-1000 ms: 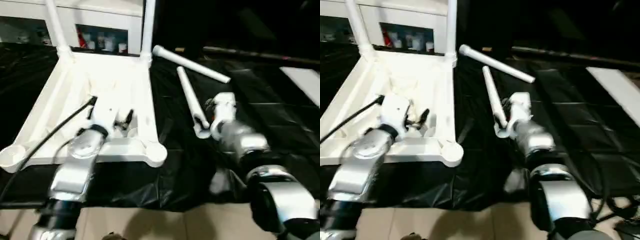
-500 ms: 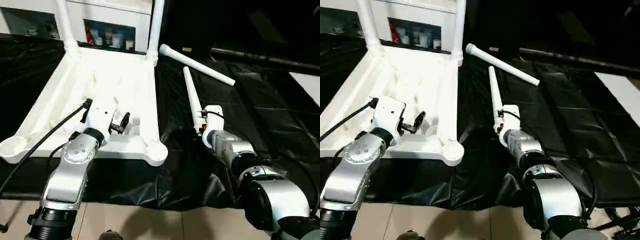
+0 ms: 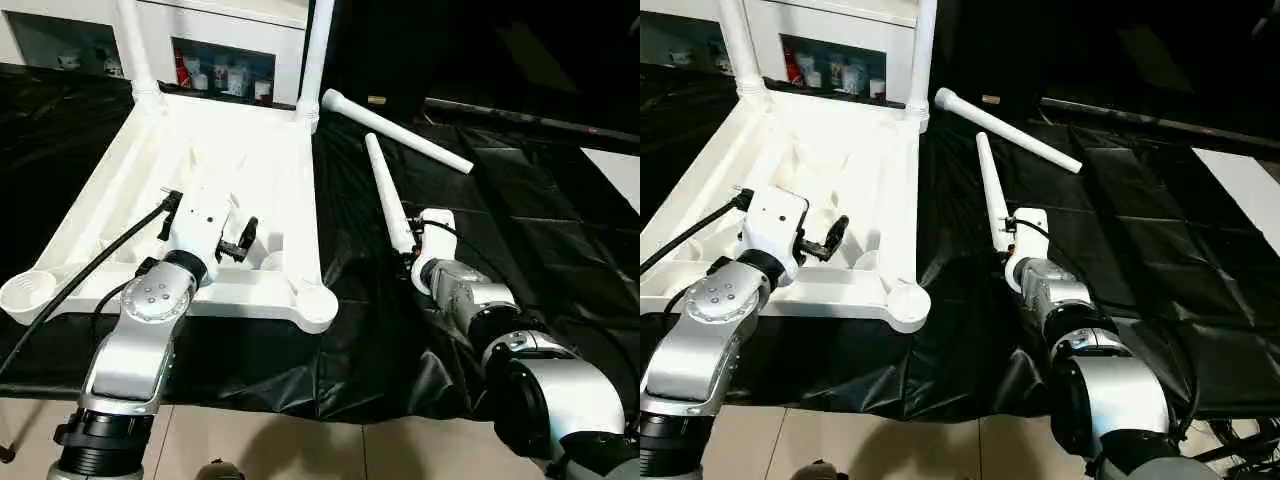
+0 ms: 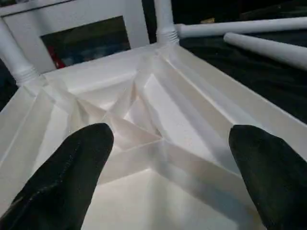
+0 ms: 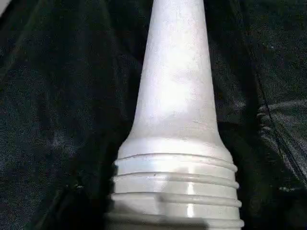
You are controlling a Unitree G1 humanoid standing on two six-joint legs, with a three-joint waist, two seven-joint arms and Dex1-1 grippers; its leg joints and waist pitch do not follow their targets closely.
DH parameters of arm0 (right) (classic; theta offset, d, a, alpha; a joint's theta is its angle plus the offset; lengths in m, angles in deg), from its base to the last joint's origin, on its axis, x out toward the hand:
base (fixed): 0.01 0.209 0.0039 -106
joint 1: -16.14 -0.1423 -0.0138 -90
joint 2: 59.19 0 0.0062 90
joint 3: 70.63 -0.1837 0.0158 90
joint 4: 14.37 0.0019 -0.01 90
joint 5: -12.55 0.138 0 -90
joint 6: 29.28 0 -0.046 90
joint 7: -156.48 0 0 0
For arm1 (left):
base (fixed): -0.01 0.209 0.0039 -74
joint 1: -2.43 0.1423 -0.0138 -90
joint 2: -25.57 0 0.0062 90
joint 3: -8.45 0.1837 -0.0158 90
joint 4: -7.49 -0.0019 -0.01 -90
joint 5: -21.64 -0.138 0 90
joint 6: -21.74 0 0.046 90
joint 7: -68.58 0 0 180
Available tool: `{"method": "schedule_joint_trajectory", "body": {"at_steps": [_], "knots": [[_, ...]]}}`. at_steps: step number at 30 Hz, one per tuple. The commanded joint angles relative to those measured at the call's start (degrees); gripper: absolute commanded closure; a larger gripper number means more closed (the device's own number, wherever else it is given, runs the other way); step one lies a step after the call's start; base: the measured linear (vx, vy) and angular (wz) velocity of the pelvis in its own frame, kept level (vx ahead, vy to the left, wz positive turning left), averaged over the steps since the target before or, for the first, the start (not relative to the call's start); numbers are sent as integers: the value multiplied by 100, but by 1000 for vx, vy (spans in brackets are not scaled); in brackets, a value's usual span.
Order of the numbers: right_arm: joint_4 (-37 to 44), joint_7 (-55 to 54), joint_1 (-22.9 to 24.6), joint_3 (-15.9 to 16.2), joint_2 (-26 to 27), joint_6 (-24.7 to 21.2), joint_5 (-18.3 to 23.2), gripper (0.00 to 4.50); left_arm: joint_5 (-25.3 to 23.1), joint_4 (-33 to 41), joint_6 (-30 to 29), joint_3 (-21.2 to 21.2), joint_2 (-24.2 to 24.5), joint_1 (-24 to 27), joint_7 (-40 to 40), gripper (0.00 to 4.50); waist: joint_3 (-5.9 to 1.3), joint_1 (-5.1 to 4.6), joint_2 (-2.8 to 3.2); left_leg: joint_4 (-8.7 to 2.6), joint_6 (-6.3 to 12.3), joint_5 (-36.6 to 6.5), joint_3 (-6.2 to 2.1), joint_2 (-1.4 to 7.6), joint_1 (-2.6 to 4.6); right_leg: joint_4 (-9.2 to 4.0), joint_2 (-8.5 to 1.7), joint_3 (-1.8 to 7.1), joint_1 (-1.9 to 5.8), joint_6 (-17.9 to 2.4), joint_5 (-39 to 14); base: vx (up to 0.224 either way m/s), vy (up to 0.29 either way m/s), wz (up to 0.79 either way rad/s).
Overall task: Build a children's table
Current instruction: Pick table leg
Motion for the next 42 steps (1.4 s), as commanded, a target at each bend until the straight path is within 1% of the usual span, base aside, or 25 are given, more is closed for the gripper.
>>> {"method": "schedule_joint_trajectory", "body": {"at_steps": [1, 6, 13, 16, 17, 20, 22, 23, 24, 25, 26, 27, 28, 29, 30, 32, 33, 34, 35, 36, 38, 39, 40, 41, 42], "knots": [[30, 82, 59, -101, -106, 122, 48, 168, -3, -94, -23, -62, -62, -118, -75, 0, -380, 3, 70, -403, 24, -632, -210, 485, 8, -542, -759, 627, 334, -20, -1565, 0, 0, 0], [961, 240, 440, -169, -345, 948, 120, 169, 405, -125, -46, -415, -534, -209, -344, 0, -383, 30, -101, -384, 23, -460, -187, 520, 44, -543, -773, 630, 288, 73, -1594, 0, 0, 0], [4597, 208, 2137, -216, -310, 238, 373, 170, 457, -30, 244, -372, -715, -97, -403, 0, -389, -13, -206, -424, 120, -41, -238, 544, 35, -430, -731, 667, 330, 171, -367, 0, 0, 0], [5518, 108, 2755, -72, -193, 608, 222, 170, 675, -190, 419, -457, -1003, -130, -397, 0, -358, 13, 114, -453, -137, -732, -255, 523, 58, -597, -743, 636, 318, 325, -1182, 0, 0, 0], [5766, 104, 2905, -53, -132, 661, 262, 170, 684, -225, 486, -416, -1044, -133, -371, 0, -378, -14, 44, -458, -151, -797, -265, 558, 69, -629, -728, 636, 324, 347, -1167, 0, 0, 0], [6340, 110, 3275, 47, -59, 538, 322, 170, 553, -369, 632, -219, -1055, -159, -389, 0, -252, -81, 71, -518, -193, -2477, -274, 511, 278, -912, -712, 473, 366, 575, -3381, 0, 0, 0], [6660, 74, 3559, 111, -15, 260, 341, 170, 489, -489, 682, -98, -1080, -248, -387, 0, -163, -145, 323, -472, -99, -3431, -257, 586, 649, -1207, -623, 140, 419, 625, -4274, 0, 0, 0], [6690, 74, 3587, 120, -13, 227, 343, 170, 486, -500, 684, -88, -1083, -257, -386, 0, -118, -203, 322, -566, -88, -3796, -289, 698, 664, -1140, -522, 49, 484, 629, -4147, 0, 0, 0], [6891, 44, 3767, 207, -24, 110, 263, 170, 463, -564, 723, -27, -1101, -306, -352, 0, -133, -180, 418, -1108, -170, -4577, -432, 1100, 408, 89, -328, 307, 860, 376, -2429, 0, 0, 0], [6914, 39, 3785, 215, -24, 100, 255, 170, 460, -571, 728, -22, -1104, -310, -349, 0, -106, -144, 484, -1274, -266, -4965, -342, 1035, 398, 294, -159, 292, 753, 255, -1763, 0, 0, 0], [6977, 27, 3841, 230, -6, 55, 269, 170, 436, -601, 746, -12, -1111, -315, -349, 0, -106, -185, 385, -1146, 18, -4999, -392, 699, 583, 97, -245, 550, 479, 66, -1421, 74, -66, 17], [7037, -25, 3906, 240, -4, 65, 208, 170, 404, -639, 763, 19, -1113, -323, -329, 0, -189, -142, 196, -424, 384, -3335, -220, 128, 30, -775, -918, 942, 972, 406, -3201, 74, -66, 17], [7069, -38, 3930, 242, 1, 48, 200, 170, 396, -654, 778, 25, -1113, -325, -325, 0, -206, 77, 213, 474, 603, -1208, -201, 110, -144, -1244, -1522, 1062, 1020, 754, -5411, 60, -72, 25], [7088, -43, 3945, 243, 5, 33, 200, 170, 391, -662, 788, 27, -1112, -326, -324, 0, -279, 36, 107, 647, 651, -886, -238, 102, -369, -1142, -1524, 1034, 1149, 744, -5255, 68, -42, 29], [7117, -46, 3977, 250, 3, 0, 203, 170, 394, -675, 815, 32, -1108, -324, -324, 0, -274, 53, 168, 612, 687, -527, -290, 109, -588, -1041, -1383, 803, 1245, 602, -4368, 68, -42, 29], [7162, -42, 4007, 268, -4, -39, 217, 170, 390, -685, 836, 42, -1091, -320, -350, 0, -340, 23, 318, 292, 949, 29, -226, 151, -550, -1056, -1067, 389, 1333, 102, -3071, 132, -3, 40], [7214, -31, 4034, 291, -11, -71, 226, 170, 385, -691, 865, 40, -1080, -316, -392, 0, -364, 2, 485, 8, 1183, 375, -220, 180, -432, -1062, -790, 132, 1433, 37, -2333, 152, 11, 47], [7224, -15, 4045, 307, -23, -28, 204, 170, 381, -680, 872, 15, -1093, -309, -443, 0, -345, -187, 699, -365, 1556, 343, -552, 298, -51, -642, -183, -106, 1287, 149, -1551, 218, 55, 44], [7257, -16, 4062, 326, -38, -19, 192, 170, 380, -679, 880, -3, -1105, -308, -477, 0, -413, -351, 728, -442, 2289, 440, -1002, 473, 508, -26, 160, -124, 821, 207, -1251, 258, 40, 34], [7326, -17, 4084, 265, 18, -68, 347, 170, 356, -674, 909, -29, -1118, -303, -514, 0, -613, -547, 675, -269, 3110, 1354, -1407, 984, 1237, 526, 45, 344, -28, 309, -1423, 258, 40, 34], [7398, 18, 4101, 226, 49, -123, 499, 170, 334, -694, 1002, -74, -1122, -301, -560, 0, -619, -390, 535, -49, 3116, 4762, -1366, 866, 1043, 771, -91, 726, -447, 937, -557, 104, 20, -4], [7404, 40, 4100, 272, 14, -139, 457, 170, 357, -705, 1083, -128, -1122, -298, -606, 0, -642, -355, 399, 96, 2727, 6829, -1111, 615, 869, 620, -181, 955, -551, 1216, 577, -3, 39, -19], [7401, 38, 4093, 293, -3, -148, 425, 170, 343, -699, 1073, -126, -1104, -302, -619, 0, -637, -333, 148, 241, 2187, 6666, -827, 185, 602, 85, -367, 1283, -526, 856, 2166, -234, 65, -17], [7394, 26, 4081, 283, 11, -158, 438, 170, 338, -694, 1043, -129, -1101, -299, -633, 0, -616, -340, -77, 297, 1817, 5245, -551, -206, 247, -168, -434, 1430, -316, 888, 3099, -236, 31, 19], [7395, 18, 4072, 272, 24, -172, 450, 170, 338, -694, 1025, -126, -1096, -297, -643, 0, -543, -261, -210, 251, 1373, 2307, -339, -494, -26, -297, -595, 1602, 36, 1055, 3407, -236, 31, 19]]}}
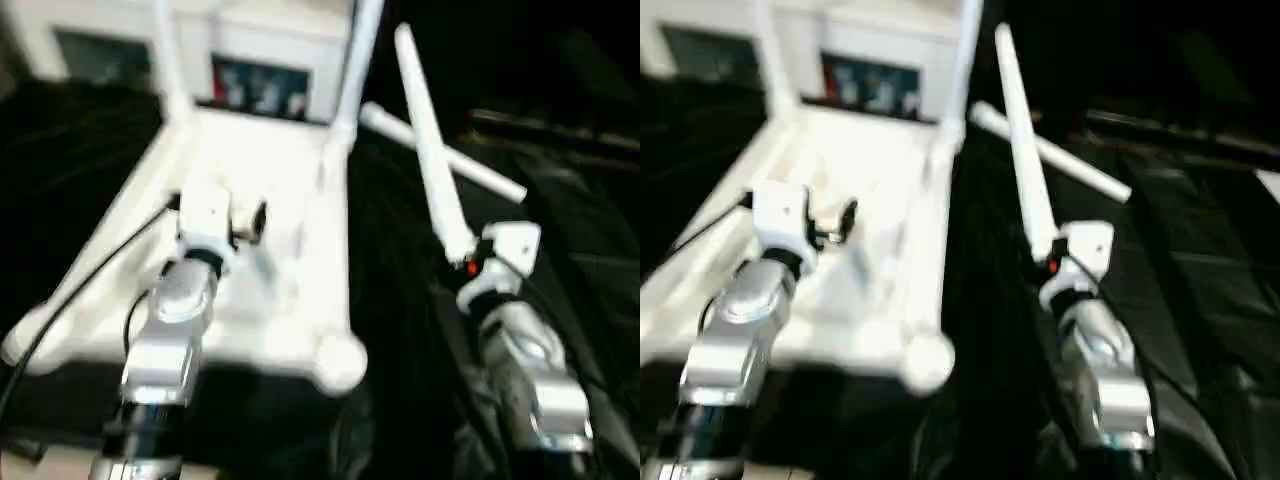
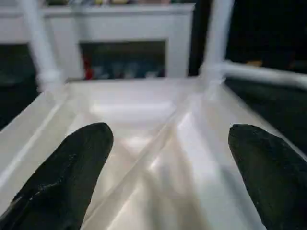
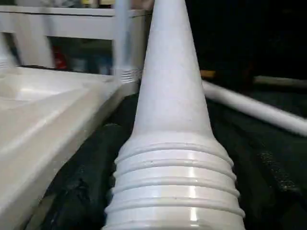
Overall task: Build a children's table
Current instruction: Pick table leg
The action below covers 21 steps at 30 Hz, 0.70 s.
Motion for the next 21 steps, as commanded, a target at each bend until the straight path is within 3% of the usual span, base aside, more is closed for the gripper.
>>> {"method": "schedule_joint_trajectory", "body": {"at_steps": [1, 2, 3, 4, 5, 6, 7, 8, 9, 10, 11, 12, 13, 14, 15, 16, 17, 18, 19, 20, 21], "knots": [[48, -30, -49, -34, -112, -126, -133, 170, -21, 8, -66, 102, -39, 37, -132, 0, -366, 142, -44, -221, 649, 950, -3, 323, 12, -626, -483, 310, 543, -442, 2645, -120, -20, 39], [38, -26, -59, -17, -126, -157, -156, 170, -31, 6, -53, 99, -41, 42, -161, 0, -377, 79, 41, -411, 461, 734, -21, 381, -9, -571, -286, 95, 616, -840, 2086, -69, -66, 14], [13, -48, -84, 9, -151, -220, -190, 170, -67, 7, -31, 104, -36, 47, -203, 0, -375, -26, 193, -616, 301, 478, -17, 509, 8, -531, 58, -212, 583, -1580, 895, -69, -66, 14], [-21, -69, -110, 33, -171, -243, -220, 170, -89, 10, -22, 108, -31, 48, -214, 0, -289, -113, 336, -862, 678, -134, -419, 641, -309, -443, 81, -660, 778, -1810, -467, -122, -83, 7], [-46, -59, -127, 54, -188, -260, -228, 170, -104, 18, -32, 110, -33, 51, -222, 0, -287, -144, 450, -1008, 770, -680, -686, 895, -173, -381, 141, -799, 691, -1695, -1078, -106, -95, 40], [-53, -53, -136, 79, -214, -275, -233, 170, -128, 18, -35, 102, -44, 54, -230, 0, -283, -265, 523, -1101, 911, -1155, -1180, 1130, 62, -105, 170, -912, 524, -1662, -1381, -106, -95, 40], [-77, -53, -158, 100, -234, -289, -246, 170, -135, 18, -37, 93, -56, 57, -230, 0, -225, -354, 467, -1167, 1084, -1267, -1409, 1062, 51, 64, 219, -860, 497, -1761, -1407, -47, -142, 62], [-90, -58, -172, 113, -248, -302, -250, 170, -140, 15, -32, 87, -64, 59, -231, 0, -186, -315, 518, -1199, 1098, -1256, -1491, 993, 37, 109, 210, -820, 490, -1836, -1518, -70, -207, 66], [-119, -61, -192, 113, -260, -301, -249, 170, -154, 16, -31, 93, -67, 62, -233, 0, -175, -293, 481, -1192, 1006, -1278, -1533, 779, -51, 19, 168, -718, 607, -2125, -1653, -70, -207, 66], [-191, -76, -239, 95, -295, -316, -268, 170, -185, 25, -42, 113, -63, 69, -251, 0, -181, -185, 424, -1086, 486, -1437, -1430, 503, -289, -253, 71, -676, 776, -2440, -2238, -115, -260, 71], [-197, -77, -243, 93, -298, -317, -270, 170, -185, 27, -43, 114, -63, 69, -251, 0, -172, -136, 325, -858, 135, -1544, -1293, 362, -386, -456, -66, -638, 768, -2560, -2728, -145, -272, 80], [-216, -81, -257, 86, -309, -321, -277, 170, -183, 34, -47, 119, -63, 71, -255, 0, -152, 14, 167, 807, -389, -1397, -487, 34, 26, -1461, -660, -917, 312, -2884, -4395, -145, -272, 80], [-239, -82, -277, 78, -315, -341, -283, 170, -180, 31, -50, 123, -55, 69, -265, 0, -167, 69, 106, 1245, 21, -1256, 126, 317, -314, -1275, -711, -1144, 655, -2474, -4624, -96, -222, 56], [-303, -93, -331, 49, -324, -392, -286, 170, -173, 30, -53, 136, -39, 66, -287, 0, -92, 135, 175, 1144, 119, -1272, 188, 416, -336, -1245, -732, -1213, 744, -2216, -4496, -60, -165, 38], [-333, -99, -353, 34, -318, -401, -269, 170, -179, 27, -53, 143, -33, 65, -296, 0, -95, 144, 203, 1048, 200, -1410, 246, 564, -174, -1313, -901, -1350, 775, -1902, -4545, -60, -165, 38], [-396, -109, -397, 22, -324, -423, -264, 170, -191, 22, -55, 155, -28, 63, -311, 0, -234, 199, 444, 325, 318, -1622, 151, 979, 84, -1229, -903, -1577, 1119, -1229, -3920, -60, -146, 72], [-428, -113, -416, 28, -335, -430, -268, 170, -196, 21, -59, 158, -31, 61, -316, 0, -300, 197, 550, -43, 324, -1348, -57, 1212, 252, -1066, -594, -1755, 1103, -1016, -3106, -69, -195, 81], [-483, -119, -447, 69, -365, -436, -298, 170, -199, 15, -95, 129, -72, 39, -325, 0, -244, -42, 729, -829, 943, -1056, -1110, 2109, 388, 440, 30, -1407, 447, -580, -1807, -69, -195, 81], [-514, -149, -464, 100, -387, -471, -349, 170, -241, 6, -121, 135, -62, 21, -325, 0, -211, -124, 563, -738, 1032, -945, -1090, 1993, 462, 705, 114, -1135, 94, -629, -1775, -59, -218, 76], [-536, -170, -476, 122, -403, -496, -386, 170, -272, -1, -138, 142, -53, 10, -326, 0, -195, -28, 674, -641, 1479, -668, -1031, 1628, 333, 944, 174, -837, -33, -788, -1649, -56, -215, 74], [-553, -182, -485, 124, -402, -489, -392, 170, -299, -17, -144, 158, -27, 1, -308, 0, -264, -119, 603, -626, 2152, 117, -1181, 1410, 336, 843, 172, -598, -8, -1000, -1516, -56, -215, 74]]}}
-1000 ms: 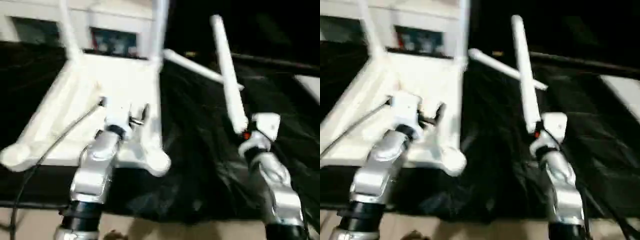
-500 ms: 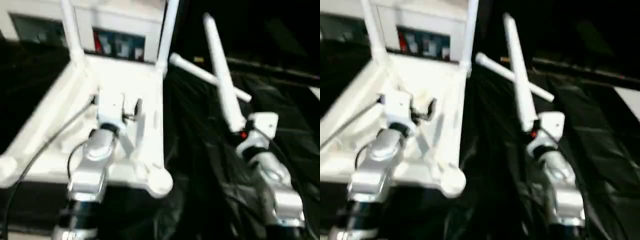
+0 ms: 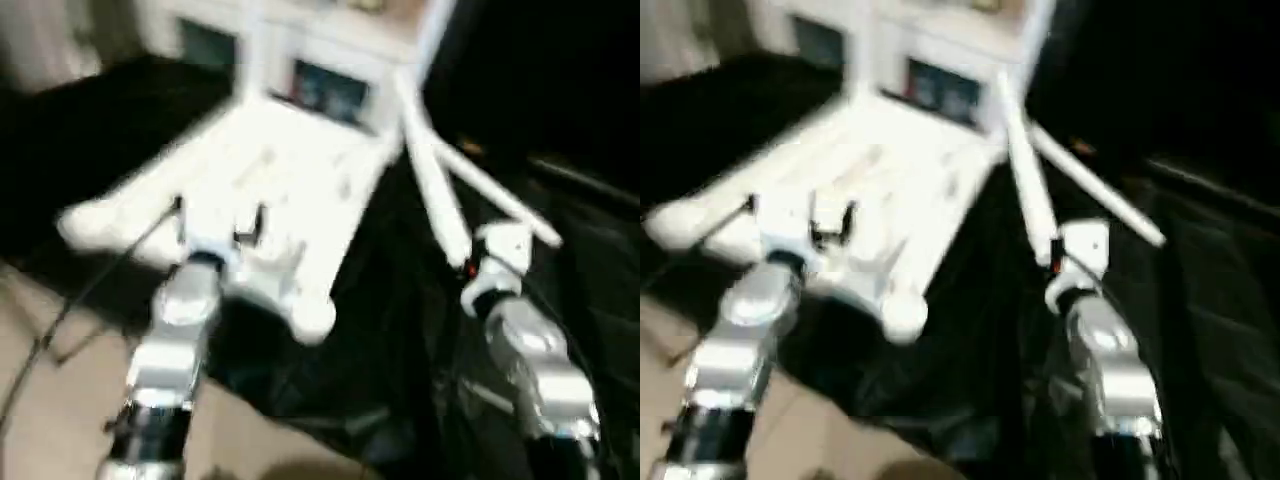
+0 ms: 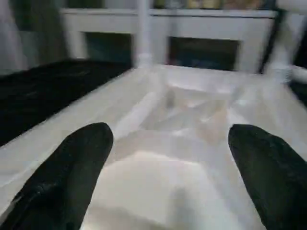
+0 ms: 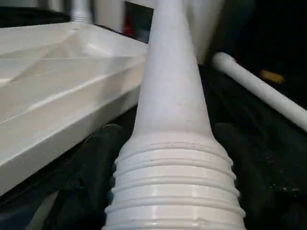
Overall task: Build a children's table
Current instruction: Pick table leg
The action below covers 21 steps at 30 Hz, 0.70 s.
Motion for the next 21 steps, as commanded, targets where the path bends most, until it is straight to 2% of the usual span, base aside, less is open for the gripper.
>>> {"method": "schedule_joint_trajectory", "body": {"at_steps": [1, 2, 3, 4, 5, 6, 7, 8, 9, 10, 11, 12, 13, 14, 15, 16, 17, 18, 19, 20, 21], "knots": [[-47, -126, -68, -155, -134, -63, -66, 170, -85, -6, -90, 199, -95, -77, 30, 0, -337, -128, 269, -1134, 2657, 721, -769, 300, 288, -403, -105, 306, -189, -592, -578, -87, -271, 63], [-71, -181, -84, -170, -138, -108, -76, 170, -100, -21, -99, 208, -74, -79, 36, 0, -348, -132, 130, -1121, 2619, 620, -772, 143, 266, -644, -114, 406, -74, -970, -558, -98, -328, 60], [-76, -193, -88, -173, -139, -119, -79, 170, -101, -23, -101, 210, -70, -80, 36, 0, -356, -67, 0, -812, 2507, 738, -555, -293, -161, -1200, -428, 404, 307, -2184, -278, -98, -328, 60], [-145, -381, -132, -302, -151, -232, -99, 170, -184, -128, -166, 279, 58, -113, 99, 0, -391, 137, -186, 214, 1668, -15, 269, -602, -147, -1707, -576, 663, 329, -2954, 56, -90, -337, 48], [-166, -430, -147, -335, -160, -277, -112, 170, -202, -157, -174, 304, 96, -123, 125, 0, -434, 247, -259, 616, 1275, -437, 481, -585, -321, -1696, -641, 728, 537, -2839, -130, -76, -300, 19], [-268, -603, -218, -457, -246, -469, -169, 170, -206, -258, -166, 360, 198, -157, 255, 0, -332, 324, -210, 510, 657, -625, 536, -557, -279, -1698, -598, 819, 510, -1996, -275, -76, -300, 19], [-287, -620, -233, -473, -267, -491, -177, 170, -191, -272, -160, 358, 204, -165, 279, 0, -306, 336, -211, 195, 401, -567, 525, -494, -131, -1748, -775, 821, 605, -1053, -563, -74, -247, 1], [-414, -610, -325, -624, -359, -463, -90, 170, 11, -306, -209, 305, 182, -205, 482, 0, -290, 371, 52, -26, 384, -480, 447, -420, -39, -1813, -905, 858, 630, -707, -785, -90, -186, 6], [-562, -629, -414, -722, -442, -513, -59, 170, 120, -303, -225, 291, 159, -233, 602, 0, -289, 415, 205, -467, 621, -218, 352, -221, 135, -2004, -1017, 947, 687, 197, -1214, -90, -186, 6], [-703, -661, -496, -798, -520, -590, -52, 170, 190, -289, -230, 292, 136, -255, 686, 0, -370, 389, 304, -924, 836, 471, 110, 167, 132, -1708, -686, 614, 685, 893, -400, -103, -169, -1], [-733, -664, -513, -808, -538, -590, -55, 170, 183, -292, -228, 304, 140, -260, 695, 0, -438, 347, 316, -1031, 1024, 645, -50, 534, 298, -1621, -630, 490, 559, 1041, 9, -50, -168, 1], [-831, -673, -568, -841, -597, -577, -66, 170, 151, -303, -219, 347, 159, -277, 725, 0, -489, 257, 286, -1055, 1474, 981, -223, 993, 555, -1347, -818, 543, 276, 944, 583, -50, -168, 1], [-910, -676, -613, -866, -644, -551, -68, 170, 114, -315, -214, 384, 176, -291, 751, 0, -464, 227, 249, -995, 1570, 1058, -146, 917, 521, -1343, -959, 670, 215, 803, 801, -22, -194, 13], [-1083, -692, -711, -864, -800, -503, -143, 170, 65, -350, -192, 440, 208, -317, 802, 0, -362, 323, 413, -822, 1229, 690, 206, 212, 194, -1605, -996, 820, 386, 724, 613, -88, -176, 11], [-1247, -694, -803, -892, -942, -466, -175, 170, 26, -388, -182, 470, 230, -338, 814, 0, -261, 355, 252, -660, 765, 145, 485, -243, 195, -1982, -772, 725, 467, 1456, -1502, -88, -176, 11], [-1394, -679, -891, -941, -1064, -454, -184, 170, 26, -418, -174, 488, 252, -354, 821, 0, -282, 400, 228, -730, 627, 260, 526, -324, 111, -2060, -544, 608, 549, 2060, -2282, -97, -98, 3], [-1657, -641, -1020, -1002, -1284, -418, -222, 170, 34, -463, -160, 510, 292, -381, 857, 0, -266, 402, 308, -793, 645, 272, 517, -305, 151, -2101, -422, 539, 490, 2219, -2240, -67, -55, 1], [-1683, -636, -1032, -1009, -1306, -415, -225, 170, 35, -468, -159, 512, 295, -384, 860, 0, -300, 339, 355, -901, 726, 266, 456, -153, 183, -2103, -271, 371, 470, 2275, -1766, -67, -55, 1], [-1828, -634, -1091, -1025, -1424, -377, -290, 170, 8, -505, -156, 508, 313, -412, 850, 0, -366, 318, 501, -1029, 821, 309, 304, 193, 273, -2048, -316, 257, 468, 2022, -1188, -53, -20, 3], [-2108, -553, -1188, -1078, -1666, -291, -337, 170, 37, -551, -150, 462, 304, -441, 857, 0, -412, 285, 539, -1069, 933, 306, 210, 419, 318, -1955, -411, 261, 458, 1778, -845, 0, 0, 0], [-2493, -468, -1318, -1111, -1966, -195, -410, 170, 62, -570, -151, 419, 308, -454, 870, 0, -432, 246, 613, -1179, 1140, 236, -3, 910, 387, -1666, -681, 370, 404, 1087, -231, 0, 0, 0]]}}
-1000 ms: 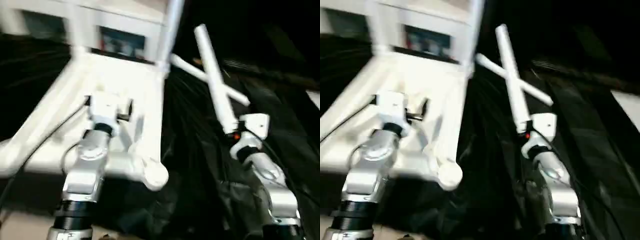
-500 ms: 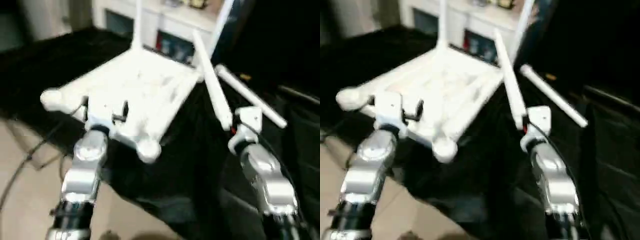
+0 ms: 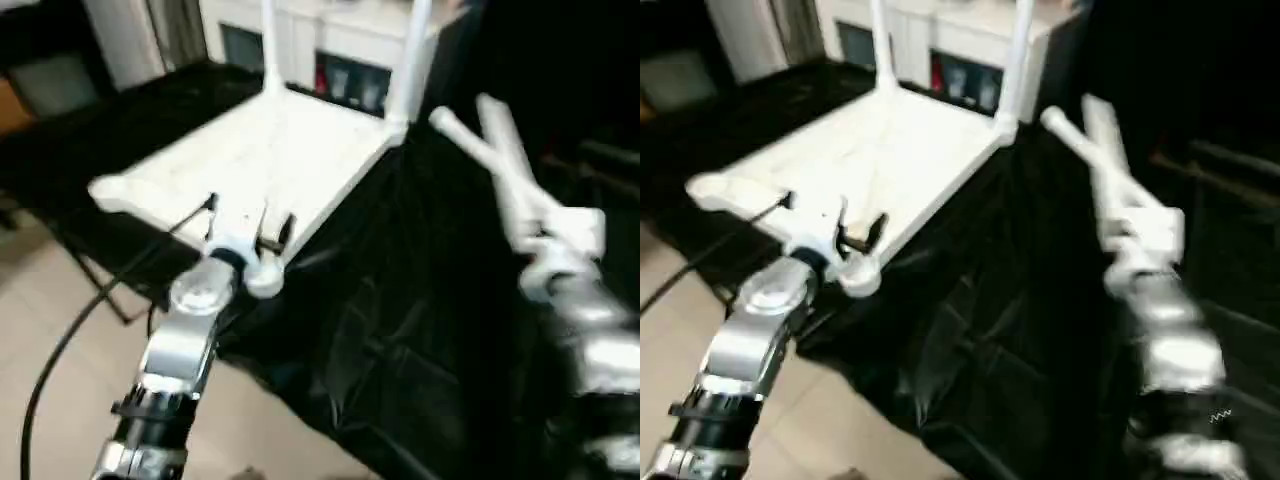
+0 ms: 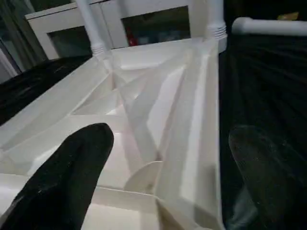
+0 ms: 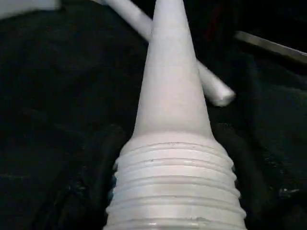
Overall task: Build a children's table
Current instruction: Pick table leg
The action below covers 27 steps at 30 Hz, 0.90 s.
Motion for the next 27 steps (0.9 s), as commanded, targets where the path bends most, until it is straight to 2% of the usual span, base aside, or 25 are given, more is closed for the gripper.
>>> {"method": "schedule_joint_trajectory", "body": {"at_steps": [1, 2, 3, 4, 5, 6, 7, 8, 9, 10, 11, 12, 13, 14, 15, 16, 17, 18, 19, 20, 21, 22, 23, 25, 27], "knots": [[-352, 93, -211, -159, -339, 201, -127, 170, -2, -55, 6, -70, 28, -50, 47, 0, -392, -31, -24, -453, 1014, -476, -493, 1071, 97, -164, -1220, 723, 257, 92, -700, 0, 0, 0], [-522, 157, -263, -136, -457, 222, -168, 170, 26, -25, -15, -98, 15, -34, 49, 0, -361, -20, -102, -348, 809, -619, -319, 791, 56, -313, -1257, 765, 251, -34, -898, 0, 0, 0], [-699, 243, -314, -67, -597, 254, -241, 170, 85, 26, -70, -140, -13, -23, 54, 0, -286, 96, -352, 3, 502, -674, 137, -114, -57, -647, -1013, 684, 341, 735, -2448, 0, 0, 0], [-890, 296, -375, -15, -736, 293, -284, 170, 124, 81, -100, -151, -19, -7, 62, 0, -278, 177, -297, -2, 524, -493, 153, -155, -52, -712, -1044, 706, 346, 1033, -3031, 0, 0, 0], [-890, 296, -375, -15, -736, 293, -284, 170, 124, 81, -100, -151, -19, -7, 62, 0, -276, 184, -302, -132, 686, -269, 134, -132, -131, -775, -870, 571, 382, 1419, -3104, 0, 0, 0], [-1409, 568, -533, 96, -1102, 455, -352, 170, 95, 180, -90, -99, 44, 74, 77, 0, -324, 129, -323, -257, 764, -213, 47, 23, -120, -776, -706, 373, 373, 1546, -2475, 0, 0, 0], [-1438, 586, -541, 105, -1123, 467, -358, 170, 91, 184, -88, -96, 48, 80, 77, 0, -358, 73, -242, -279, 824, -256, -51, 189, -98, -749, -669, 247, 378, 1526, -1973, 0, 0, 0], [-1516, 643, -549, 129, -1183, 496, -382, 170, 91, 203, -91, -100, 55, 103, 76, 0, -386, 68, -198, -304, 856, -262, -92, 294, -42, -736, -702, 248, 355, 1435, -1792, 0, 0, 0], [-1725, 865, -544, 209, -1358, 618, -446, 170, 110, 270, -117, -128, 65, 163, 69, 0, -424, 21, -257, -341, 966, -275, -174, 520, 9, -664, -822, 269, 331, 1092, -1474, 0, 0, 0], [-1864, 986, -556, 248, -1439, 711, -480, 170, 127, 296, -130, -145, 67, 185, 65, 0, -437, 31, -192, -343, 1020, -245, -222, 653, -1, -557, -974, 318, 323, 632, -1198, 5, 55, 6], [-1978, 1174, -546, 281, -1511, 807, -483, 170, 123, 324, -130, -152, 83, 204, 66, 0, -432, 21, -200, -325, 1009, -240, -193, 628, -20, -537, -1023, 347, 306, 451, -1158, 18, 56, 4], [-2103, 1463, -493, 339, -1600, 988, -483, 170, 122, 350, -134, -165, 101, 224, 76, 0, -411, 42, -248, -271, 927, -276, -47, 392, -85, -578, -1041, 370, 343, 256, -1274, 18, 56, 4], [-2184, 1649, -458, 376, -1654, 1107, -482, 170, 119, 364, -135, -174, 112, 237, 84, 0, -410, 63, -278, -254, 896, -269, 10, 277, -131, -588, -1015, 369, 390, 279, -1371, 20, 50, 5], [-2250, 1757, -410, 424, -1712, 1201, -518, 170, 118, 378, -139, -187, 124, 249, 92, 0, -398, 83, -330, -279, 938, -178, 36, 236, -140, -629, -951, 319, 385, 333, -1592, 0, 0, 0], [-2356, 1792, -374, 473, -1774, 1294, -591, 170, 124, 387, -144, -203, 132, 260, 105, 0, -397, 91, -280, -301, 999, -71, 0, 310, -117, -630, -947, 299, 358, 298, -1602, 0, 0, 0], [-2520, 1808, -383, 506, -1829, 1410, -638, 170, 131, 397, -149, -209, 143, 269, 111, 0, -405, 81, -253, -307, 1073, 44, -44, 422, -83, -606, -966, 304, 320, 141, -1442, 16, 50, 3], [-2525, 1808, -383, 507, -1831, 1413, -639, 170, 131, 398, -149, -209, 143, 269, 111, 0, -410, 77, -252, -302, 1101, 89, -67, 471, -67, -572, -984, 309, 298, 27, -1339, 10, 51, 2], [-2802, 1886, -378, 494, -1927, 1588, -641, 170, 155, 409, -168, -216, 161, 276, 110, 0, -407, 72, -249, -303, 1130, 66, -82, 541, -42, -545, -1034, 328, 277, -179, -1258, 10, 51, 2], [-2826, 1894, -378, 491, -1935, 1603, -640, 170, 157, 411, -169, -217, 163, 277, 110, 0, -407, 76, -251, -297, 1120, 39, -73, 537, -47, -530, -1056, 335, 282, -271, -1255, 0, 0, 0], [-3063, 1928, -365, 467, -2037, 1730, -638, 170, 173, 418, -186, -203, 166, 268, 114, 0, -405, 108, -213, -287, 1080, -10, -39, 495, -43, -536, -1084, 358, 289, -395, -1306, 0, 0, 0], [-3121, 1944, -356, 460, -2065, 1758, -638, 170, 178, 419, -192, -196, 164, 264, 119, 0, -394, 122, -253, -286, 1056, -66, 4, 459, -46, -552, -1071, 363, 293, -458, -1393, 0, 0, 0], [-3160, 1987, -322, 465, -2106, 1804, -646, 170, 181, 416, -197, -188, 163, 259, 128, 0, -391, 165, -243, -290, 1037, -105, 30, 447, -15, -569, -1059, 368, 280, -482, -1469, 0, 0, 0], [-3192, 2058, -303, 444, -2134, 1861, -623, 170, 185, 408, -197, -172, 163, 253, 148, 0, -385, 168, -212, -295, 1034, -111, 25, 451, -31, -562, -1062, 364, 290, -489, -1478, 0, 0, 0], [-3241, 2181, -302, 389, -2162, 1951, -566, 170, 184, 400, -196, -148, 167, 247, 180, 0, -383, 174, -247, -294, 1032, -181, 26, 449, -54, -589, -1081, 350, 316, -410, -1599, 0, 0, 0], [-3147, 2394, -261, 344, -2171, 1979, -474, 170, 184, 399, -195, -138, 171, 245, 197, 0, -381, 170, -255, -293, 1038, -224, 29, 424, -69, -597, -1068, 339, 330, -324, -1699, 0, 0, 0]]}}
